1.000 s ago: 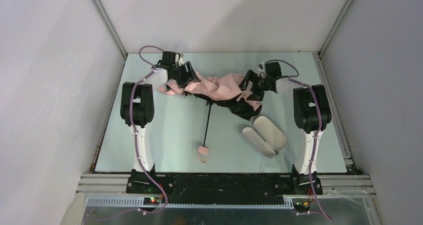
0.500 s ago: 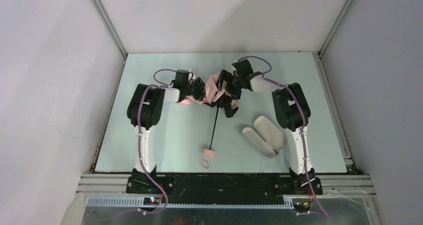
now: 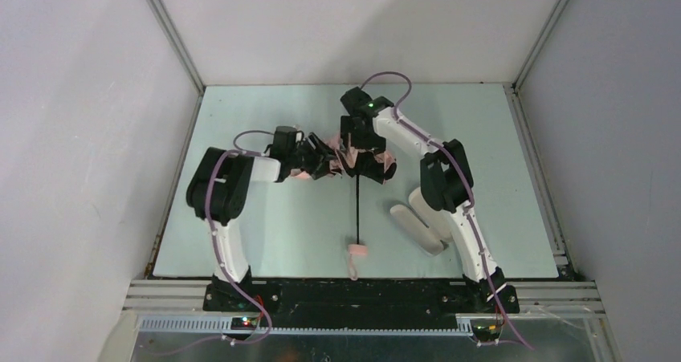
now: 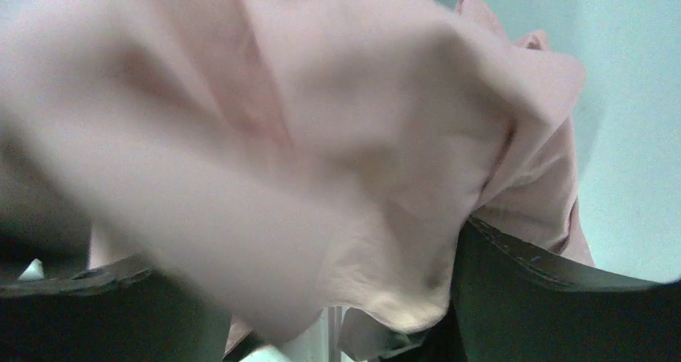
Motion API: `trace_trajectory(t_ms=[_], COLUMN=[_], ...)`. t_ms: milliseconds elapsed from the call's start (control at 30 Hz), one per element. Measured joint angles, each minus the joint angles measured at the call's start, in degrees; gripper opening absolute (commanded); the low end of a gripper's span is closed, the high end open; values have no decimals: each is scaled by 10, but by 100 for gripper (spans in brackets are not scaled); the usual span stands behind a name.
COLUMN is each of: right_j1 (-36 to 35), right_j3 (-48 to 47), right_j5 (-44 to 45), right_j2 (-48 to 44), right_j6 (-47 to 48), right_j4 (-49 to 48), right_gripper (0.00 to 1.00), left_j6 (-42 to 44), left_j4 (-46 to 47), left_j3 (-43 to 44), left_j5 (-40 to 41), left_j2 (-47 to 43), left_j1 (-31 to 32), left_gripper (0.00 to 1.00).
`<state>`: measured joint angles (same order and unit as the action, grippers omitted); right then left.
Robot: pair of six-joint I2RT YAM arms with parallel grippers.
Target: Put away the umbrella
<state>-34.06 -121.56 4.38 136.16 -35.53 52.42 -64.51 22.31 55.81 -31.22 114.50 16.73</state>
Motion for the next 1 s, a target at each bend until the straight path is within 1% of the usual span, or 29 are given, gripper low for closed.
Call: trace_trajectory(t_ms=[67,167,267,333,400,433,467,533,567,600,633,667,833,933,1000], right_j1=[-15,-23,-21,-21,-23,-23,-24,-25,-26,-29,-32,-35,-39,-46,-53], right_j3=[-6,20,76,95,110,120,129,147,155,166,176,187,222,206,177], right_j5=[35,50,32,25,19,18,17,13,11,3,3,6,4,11,21], right_j2=[4,6,-5,-15,-21,-24,-28,-35,-39,-44,-49,-55,-81,-81,-79], right_j6=[6,5,0,0,0,-1,-1,-4,-2,-8,-14,-15,-16,-7,4], right_j4=[18,3,-38,-51,-62,-69,-76,-93,-101,-112,-122,-129,-158,-139,-104], right_gripper=[84,85,86,85,82,72,68,27,18,4,1,0,0,0,0], left_j6=[16,67,113,137,153,159,167,175,179,182,186,188,211,227,237], left_j4=[-47,-162,-223,-254,-272,-277,-285,-301,-308,-317,-325,-335,-379,-401,-422], left_j3=[-14,-18,-17,-17,-21,-27,-37,-55,-66,-76,-87,-96,-109,-108,-105], left_j5=[-10,-16,-22,-22,-22,-21,-20,-19,-18,-17,-14,-13,0,8,13], left_j2=[-42,-121,-196,-241,-275,-290,-307,-328,-336,-342,-348,-353,-374,-392,-404], left_j1=[-1,3,4,4,4,3,3,3,3,3,3,3,3,-1,-10], left_gripper=[76,78,78,78,78,78,78,78,78,78,77,77,76,74,72])
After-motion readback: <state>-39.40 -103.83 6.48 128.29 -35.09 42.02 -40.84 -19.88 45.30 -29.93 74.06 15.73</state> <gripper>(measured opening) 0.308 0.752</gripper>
